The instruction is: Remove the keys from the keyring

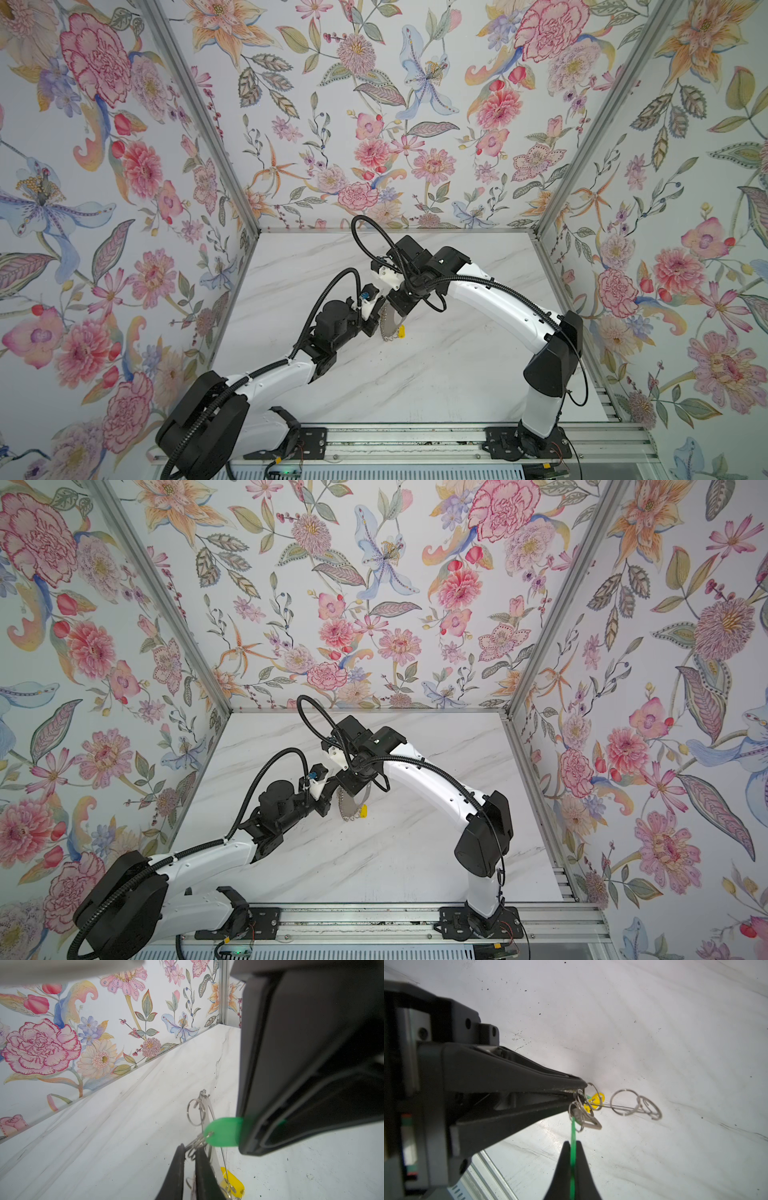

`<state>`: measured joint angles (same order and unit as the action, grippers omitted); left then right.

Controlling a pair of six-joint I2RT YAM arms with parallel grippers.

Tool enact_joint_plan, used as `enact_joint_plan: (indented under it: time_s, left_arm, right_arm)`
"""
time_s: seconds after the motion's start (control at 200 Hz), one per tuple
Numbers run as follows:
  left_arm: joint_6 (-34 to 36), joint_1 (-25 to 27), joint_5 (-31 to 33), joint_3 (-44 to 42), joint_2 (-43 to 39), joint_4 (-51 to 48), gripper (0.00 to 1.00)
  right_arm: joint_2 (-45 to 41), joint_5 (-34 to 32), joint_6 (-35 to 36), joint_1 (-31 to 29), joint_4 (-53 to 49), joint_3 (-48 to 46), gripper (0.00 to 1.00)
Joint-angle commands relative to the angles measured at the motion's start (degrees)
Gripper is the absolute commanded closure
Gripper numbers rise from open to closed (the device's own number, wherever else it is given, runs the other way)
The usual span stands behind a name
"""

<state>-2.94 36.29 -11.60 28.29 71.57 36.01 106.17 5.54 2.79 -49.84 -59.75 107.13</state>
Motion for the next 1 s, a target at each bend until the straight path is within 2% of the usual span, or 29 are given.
enact_joint_plan:
  time_s: [0.0, 0.26, 0.606, 0.996]
  left_arm:
    - [0.0, -0.3, -0.4, 0.1, -1.5, 0.7, 0.89]
    - [-0.6, -0.3, 0.5, -2.5, -3.3, 3.0, 1.00]
    - [-1.6, -0.3, 0.3, -3.9, -4.3, 5.2, 1.00]
    - [-2.5, -0.3, 0.0, -4.2, -5.2, 6.2, 1.00]
  right_arm:
    - [-0.5, 0.7, 0.6, 0.2, 1.4, 0.5, 0.96]
    - [-1.8, 1.2, -1.7, 2.3, 3.5, -1.6, 0.97]
    - [-4.8, 6.7, -5.6, 6.6, 8.6, -8.7, 0.97]
    - [-4.5, 9.7, -5.5, 8.7, 11.1, -13.4, 0.98]
